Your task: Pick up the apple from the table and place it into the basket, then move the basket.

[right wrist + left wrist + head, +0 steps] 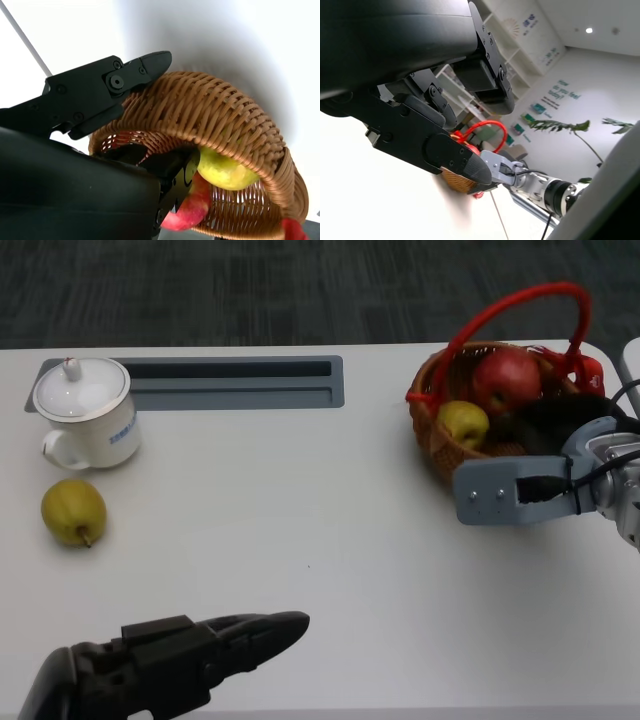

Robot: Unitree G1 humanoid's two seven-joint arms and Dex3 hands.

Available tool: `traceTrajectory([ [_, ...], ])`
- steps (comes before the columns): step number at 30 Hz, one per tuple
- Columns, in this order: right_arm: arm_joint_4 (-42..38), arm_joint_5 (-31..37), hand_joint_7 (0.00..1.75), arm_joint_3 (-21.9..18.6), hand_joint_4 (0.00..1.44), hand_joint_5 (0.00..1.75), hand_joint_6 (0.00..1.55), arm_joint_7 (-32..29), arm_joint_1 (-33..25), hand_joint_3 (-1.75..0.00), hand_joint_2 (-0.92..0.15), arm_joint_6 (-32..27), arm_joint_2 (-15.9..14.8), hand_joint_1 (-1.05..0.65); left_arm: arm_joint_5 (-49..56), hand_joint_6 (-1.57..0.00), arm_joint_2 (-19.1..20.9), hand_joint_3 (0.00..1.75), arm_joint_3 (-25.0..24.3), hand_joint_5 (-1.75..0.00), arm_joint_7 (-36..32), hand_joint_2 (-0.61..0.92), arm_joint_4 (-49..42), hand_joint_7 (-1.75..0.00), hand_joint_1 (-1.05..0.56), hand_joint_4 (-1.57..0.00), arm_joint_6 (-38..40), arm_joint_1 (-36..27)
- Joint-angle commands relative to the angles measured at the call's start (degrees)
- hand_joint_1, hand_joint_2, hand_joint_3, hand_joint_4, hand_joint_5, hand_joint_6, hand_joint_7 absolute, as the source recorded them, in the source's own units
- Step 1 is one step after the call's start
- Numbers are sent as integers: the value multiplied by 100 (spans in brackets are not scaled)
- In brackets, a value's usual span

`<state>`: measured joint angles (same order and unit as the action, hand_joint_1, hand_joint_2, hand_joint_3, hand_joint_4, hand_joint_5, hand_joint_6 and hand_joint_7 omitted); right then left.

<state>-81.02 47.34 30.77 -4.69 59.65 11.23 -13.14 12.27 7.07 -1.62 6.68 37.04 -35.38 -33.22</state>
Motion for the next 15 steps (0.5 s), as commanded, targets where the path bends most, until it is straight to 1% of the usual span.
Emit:
traceTrajectory([
  [1, 52, -270, 0, -262, 29, 0, 31, 124, 201, 0, -78, 179, -16, -78, -157, -85, -2, 0, -182, -1, -92, 73, -107, -1, -49, -96, 476, 435],
  [4, 71, -422, 0, -425, 29, 0, 29, 213, 259, 0, -77, 328, -3, -83, -245, -85, 58, 0, -200, -1, -63, 72, -246, -1, -49, -97, 471, 611],
  [7, 83, -451, 0, -461, 29, 1, 28, 272, 310, 0, -76, 420, -44, -81, -249, -86, 76, 0, -201, -1, -52, 72, -399, -1, -48, -98, 431, 802],
  [15, 94, -432, 1, -449, 32, 1, 32, 309, 501, 0, -75, 536, -327, -78, -406, -87, 100, 0, -181, -2, -38, 71, -735, -1, -46, -99, 243, 1116],
])
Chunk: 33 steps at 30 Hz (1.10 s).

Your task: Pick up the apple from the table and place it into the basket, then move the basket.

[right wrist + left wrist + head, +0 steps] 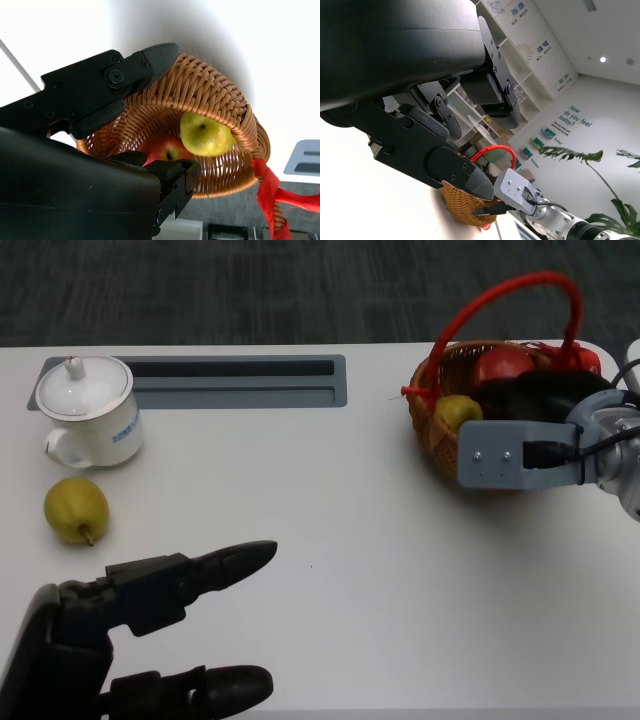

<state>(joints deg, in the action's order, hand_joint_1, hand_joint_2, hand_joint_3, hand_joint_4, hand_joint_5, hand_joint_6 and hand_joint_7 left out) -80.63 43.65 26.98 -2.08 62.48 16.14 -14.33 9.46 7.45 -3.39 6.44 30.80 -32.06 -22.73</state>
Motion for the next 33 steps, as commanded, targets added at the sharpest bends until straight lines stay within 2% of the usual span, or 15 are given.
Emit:
traceTrajectory([
  [1, 56, -89, 1, -95, 32, 1, 33, 72, 242, 0, -75, 74, -253, -78, -134, -87, 60, 0, -6, -2, -19, 71, -143, -1, -46, -99, -110, 94],
  [9, 124, -225, 2, -272, 42, 2, 42, 28, 398, 0, -73, 520, -529, -71, -333, -84, 258, 1, -180, 0, 61, 74, -441, 0, -47, -97, -231, 340],
  [18, 347, -536, 2, -378, 52, 4, 50, 198, 262, -1, -74, 1820, -920, -75, -576, -84, 473, 0, -354, 0, 114, 74, -579, 0, -47, -97, -331, 486],
  [22, 464, -873, 2, -569, 55, 2, 52, 522, 23, 0, -72, 2356, -1086, -70, -689, -84, 543, 0, -434, 0, 145, 74, -615, 0, -46, -97, -307, 546],
  [26, 648, -1115, 2, -660, 59, 3, 55, 1019, -273, -2, -77, 2686, -1275, -75, -777, -83, 629, 0, -552, 0, 160, 75, -756, 0, -45, -97, -397, 661],
  [33, 912, -1778, 2, -1035, 64, 2, 61, 2229, -643, -1, -80, 2767, -1530, -82, -875, -82, 766, 0, -581, 0, 244, 76, -968, 0, -47, -95, -523, 911],
])
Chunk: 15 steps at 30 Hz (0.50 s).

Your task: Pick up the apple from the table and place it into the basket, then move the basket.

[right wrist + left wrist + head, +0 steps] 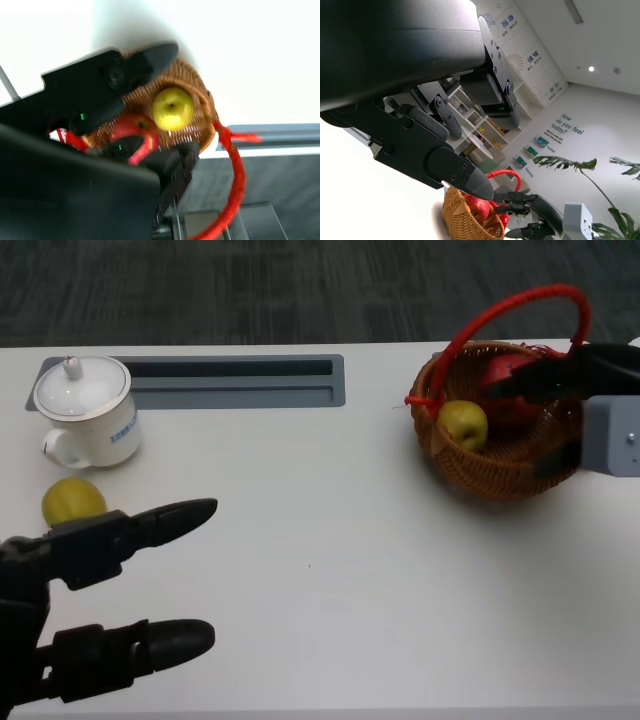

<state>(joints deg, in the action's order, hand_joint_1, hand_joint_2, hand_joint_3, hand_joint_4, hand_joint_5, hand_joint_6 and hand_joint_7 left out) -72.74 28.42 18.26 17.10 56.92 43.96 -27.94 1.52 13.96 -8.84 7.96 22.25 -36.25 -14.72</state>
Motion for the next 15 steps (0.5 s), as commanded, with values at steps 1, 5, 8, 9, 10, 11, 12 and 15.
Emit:
traceTrajectory([
  [1, 130, -314, 2, -197, 64, 2, 61, 419, -113, -1, -80, -68, -195, -82, -86, -82, 123, 0, -36, 0, 105, 76, -135, 0, -47, -95, -110, 140],
  [5, 150, -458, 0, -280, 62, 1, 59, 787, -190, 0, -81, -290, -286, -82, -125, -83, 158, 0, -47, 0, 155, 76, -130, 0, -48, -96, -61, 200],
  [8, 207, -582, 0, -341, 63, 1, 59, 1105, -289, 0, -81, -262, -372, -82, -161, -83, 166, 0, -38, 0, 195, 76, -110, 0, -48, -96, -35, 225],
  [9, 244, -684, 0, -398, 63, 1, 59, 1239, -355, 0, -81, -211, -389, -82, -163, -83, 162, 0, -35, 0, 202, 76, -110, 0, -48, -96, -43, 230],
  [10, 307, -828, 0, -478, 63, 1, 58, 1385, -450, 0, -81, -127, -398, -81, -162, -83, 158, 0, -35, 0, 207, 76, -111, 0, -48, -96, -50, 234],
  [11, 399, -1027, 0, -588, 62, 0, 58, 1551, -579, 0, -80, 5, -394, -81, -157, -83, 152, 0, -39, 0, 207, 76, -111, 0, -48, -96, -54, 236],
  [12, 513, -1254, 0, -708, 62, 0, 58, 1726, -724, 0, -80, 155, -381, -80, -153, -84, 147, 0, -44, 0, 207, 76, -111, 0, -48, -96, -54, 237],
  [15, 994, -2248, 1, -1158, 63, 1, 58, 2315, -1314, 0, -76, 712, -151, -73, -147, -84, 149, 0, -62, 0, 212, 76, -119, 0, -48, -96, -52, 231],
])
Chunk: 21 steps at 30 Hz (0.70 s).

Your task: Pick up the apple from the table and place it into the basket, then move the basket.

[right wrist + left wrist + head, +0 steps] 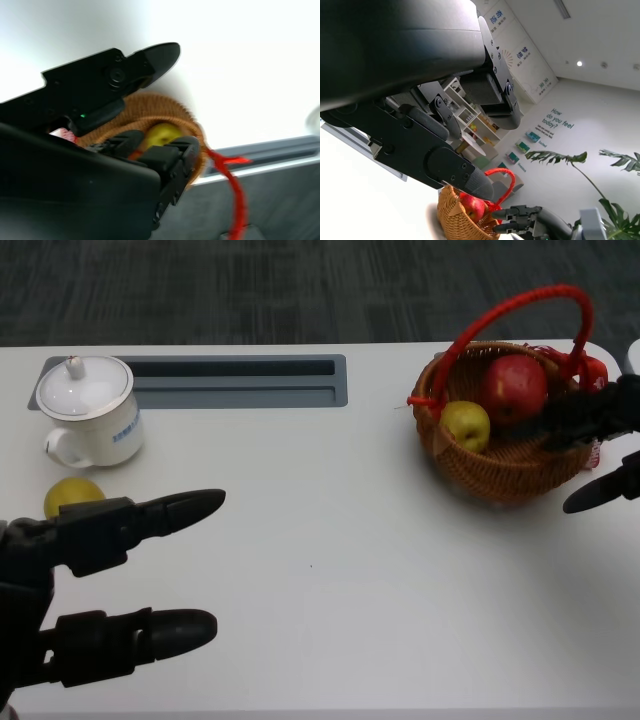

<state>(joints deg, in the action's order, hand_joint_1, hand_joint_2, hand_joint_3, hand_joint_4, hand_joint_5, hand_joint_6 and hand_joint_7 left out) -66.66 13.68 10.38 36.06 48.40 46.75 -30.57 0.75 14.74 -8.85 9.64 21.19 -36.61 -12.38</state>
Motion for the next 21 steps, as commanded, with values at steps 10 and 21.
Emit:
traceTrajectory([
  [10, 2490, -2727, 0, -580, 58, 0, 55, 985, -2376, -1, -78, 1319, 1335, -56, -145, -84, 115, 0, -45, 0, 162, 75, -129, 0, -47, -97, -167, 23],
  [21, 2542, -2582, 0, -362, 59, 1, 55, 867, -2734, -1, -81, 1713, 2105, -52, -179, -86, 57, 0, 70, -1, 195, 75, -63, -1, -46, -98, -234, -156],
])
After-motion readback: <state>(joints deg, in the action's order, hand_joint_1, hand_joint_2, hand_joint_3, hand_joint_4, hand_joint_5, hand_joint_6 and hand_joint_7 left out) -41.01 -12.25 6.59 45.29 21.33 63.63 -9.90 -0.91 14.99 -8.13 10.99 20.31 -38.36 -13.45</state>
